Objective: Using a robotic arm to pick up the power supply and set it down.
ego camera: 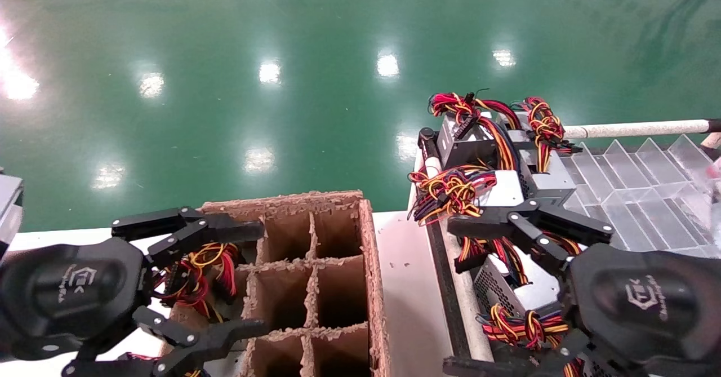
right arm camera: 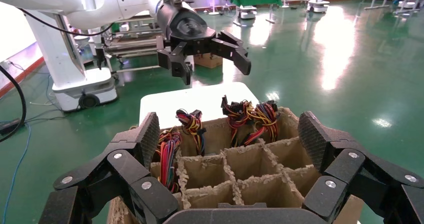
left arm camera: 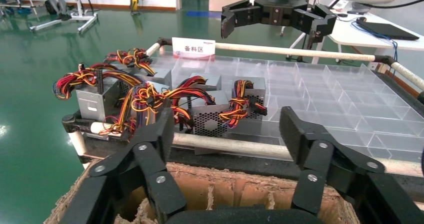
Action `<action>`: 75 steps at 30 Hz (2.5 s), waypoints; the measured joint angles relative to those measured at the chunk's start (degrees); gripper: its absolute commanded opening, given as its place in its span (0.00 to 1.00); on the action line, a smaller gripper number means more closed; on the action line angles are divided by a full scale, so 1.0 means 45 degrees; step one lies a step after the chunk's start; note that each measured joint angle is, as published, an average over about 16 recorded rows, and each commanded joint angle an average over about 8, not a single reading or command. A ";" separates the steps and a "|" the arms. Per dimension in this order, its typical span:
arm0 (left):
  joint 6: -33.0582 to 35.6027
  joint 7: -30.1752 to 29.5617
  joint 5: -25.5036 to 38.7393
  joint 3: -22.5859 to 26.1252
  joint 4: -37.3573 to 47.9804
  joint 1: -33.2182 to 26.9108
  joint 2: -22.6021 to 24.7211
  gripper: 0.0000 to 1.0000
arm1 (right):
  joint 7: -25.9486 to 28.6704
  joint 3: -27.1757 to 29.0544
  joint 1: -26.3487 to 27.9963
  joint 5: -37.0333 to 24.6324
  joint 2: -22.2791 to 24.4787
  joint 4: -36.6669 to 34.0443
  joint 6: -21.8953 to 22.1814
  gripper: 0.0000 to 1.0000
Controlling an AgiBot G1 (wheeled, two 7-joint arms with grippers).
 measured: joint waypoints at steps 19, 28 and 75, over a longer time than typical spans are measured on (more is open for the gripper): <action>-0.0002 0.0001 0.0000 -0.0001 0.0002 0.0002 -0.0001 1.00 | 0.2142 0.3953 -0.0935 -0.3432 -0.2478 -0.0109 -0.1105 1.00; -0.0003 0.0001 -0.0001 -0.0002 0.0004 0.0004 -0.0001 1.00 | 0.2339 0.4367 -0.1039 -0.3797 -0.2735 -0.0122 -0.1228 1.00; -0.0003 0.0001 -0.0002 0.0000 0.0004 0.0004 -0.0001 1.00 | 0.2214 0.4023 -0.0950 -0.3488 -0.2526 -0.0116 -0.1115 1.00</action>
